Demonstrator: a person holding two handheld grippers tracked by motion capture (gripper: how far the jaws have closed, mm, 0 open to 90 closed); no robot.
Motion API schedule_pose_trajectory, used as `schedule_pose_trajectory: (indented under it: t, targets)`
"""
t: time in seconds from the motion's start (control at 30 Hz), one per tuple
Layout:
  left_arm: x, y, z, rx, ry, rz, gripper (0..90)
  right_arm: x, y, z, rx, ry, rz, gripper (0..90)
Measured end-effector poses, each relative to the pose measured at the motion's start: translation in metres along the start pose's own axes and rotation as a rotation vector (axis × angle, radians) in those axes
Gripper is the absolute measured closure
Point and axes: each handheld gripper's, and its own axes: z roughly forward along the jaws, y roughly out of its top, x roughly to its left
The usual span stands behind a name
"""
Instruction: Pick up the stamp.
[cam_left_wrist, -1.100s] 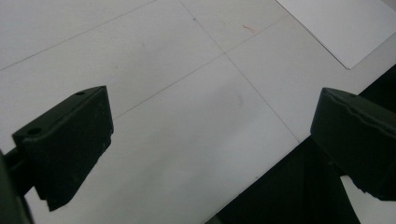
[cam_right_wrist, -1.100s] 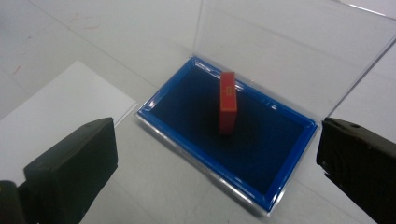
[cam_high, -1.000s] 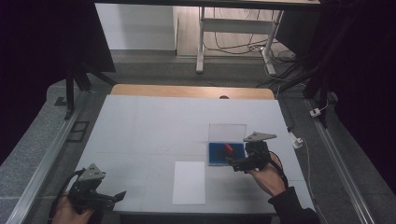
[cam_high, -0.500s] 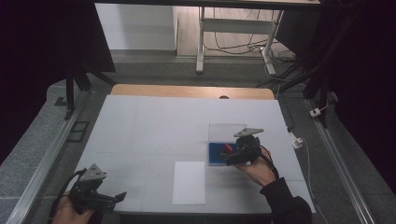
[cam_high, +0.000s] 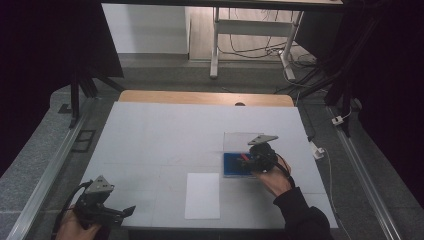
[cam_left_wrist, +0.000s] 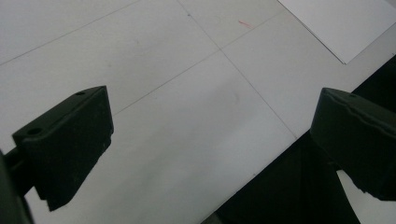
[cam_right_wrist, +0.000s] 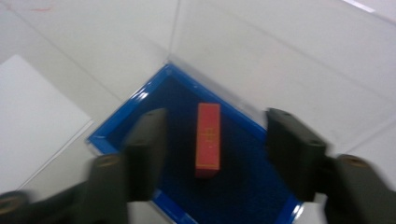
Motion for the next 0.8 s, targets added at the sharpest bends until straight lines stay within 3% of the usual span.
schedule_pose_trajectory:
  t: [0.1,0.27,0.33,0.63,0.8]
  targets:
    - [0.0005,0.0,-0.0001,-0.001,-0.006,0.002,0.2,-0.0016,0.0002,0.0015,0.011,0.032,0.017,58.9]
    - [0.0,0.0002,0.0003,0.004,-0.005,0.005,0.2,-0.0019,0.0008,0.0013,0.017,0.031,0.017,67.6]
    - [0.0,0.0002,0.0004,0.005,-0.006,0.007,0.2,-0.0019,0.0008,0.0017,0.026,0.029,0.01,77.9]
    - [0.0001,0.0001,0.0002,0.002,-0.01,0.006,0.3,-0.0023,0.0012,0.0012,0.028,0.031,0.006,80.2]
    - [0.001,-0.0001,0.0,-0.001,-0.018,0.001,0.3,-0.0038,0.0022,-0.0062,-0.008,0.041,-0.008,80.1]
